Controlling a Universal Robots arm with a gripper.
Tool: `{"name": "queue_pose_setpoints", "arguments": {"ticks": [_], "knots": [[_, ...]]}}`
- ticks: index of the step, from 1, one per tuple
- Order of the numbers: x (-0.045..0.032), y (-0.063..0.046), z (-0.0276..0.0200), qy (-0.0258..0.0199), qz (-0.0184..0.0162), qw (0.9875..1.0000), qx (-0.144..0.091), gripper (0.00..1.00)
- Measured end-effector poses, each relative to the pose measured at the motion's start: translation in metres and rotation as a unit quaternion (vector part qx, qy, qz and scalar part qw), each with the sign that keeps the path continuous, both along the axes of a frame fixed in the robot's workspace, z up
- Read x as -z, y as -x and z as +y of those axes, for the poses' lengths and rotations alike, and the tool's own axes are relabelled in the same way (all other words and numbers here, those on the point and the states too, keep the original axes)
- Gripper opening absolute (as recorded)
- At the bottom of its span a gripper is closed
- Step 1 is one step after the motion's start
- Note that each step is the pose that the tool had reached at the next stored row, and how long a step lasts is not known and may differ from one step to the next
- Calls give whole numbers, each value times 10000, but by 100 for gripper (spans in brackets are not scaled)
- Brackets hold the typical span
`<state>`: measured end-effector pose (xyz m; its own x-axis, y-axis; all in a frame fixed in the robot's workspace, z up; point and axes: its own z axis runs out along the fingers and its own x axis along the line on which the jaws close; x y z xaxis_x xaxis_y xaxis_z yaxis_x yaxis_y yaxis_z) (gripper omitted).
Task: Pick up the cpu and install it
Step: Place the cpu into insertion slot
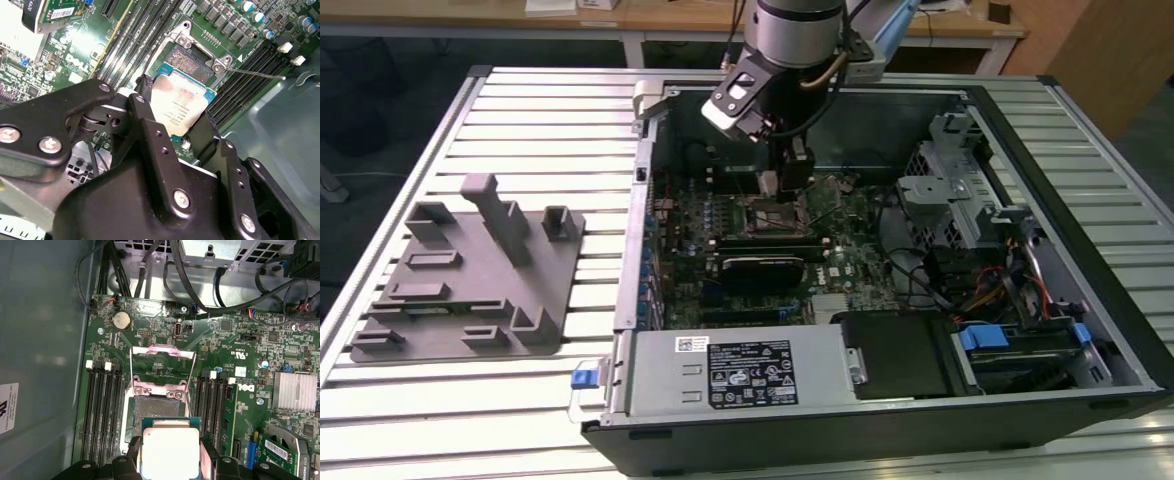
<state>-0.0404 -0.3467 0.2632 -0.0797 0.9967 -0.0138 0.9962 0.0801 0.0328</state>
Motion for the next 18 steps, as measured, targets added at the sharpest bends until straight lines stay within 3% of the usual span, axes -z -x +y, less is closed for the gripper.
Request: {"name": "queue_pose_setpoints", "arguments": {"ticks": [11,18], "knots": [[53,0,0,0,0,10000,5,55],[150,0,0,0,0,10000,6,55]]}}
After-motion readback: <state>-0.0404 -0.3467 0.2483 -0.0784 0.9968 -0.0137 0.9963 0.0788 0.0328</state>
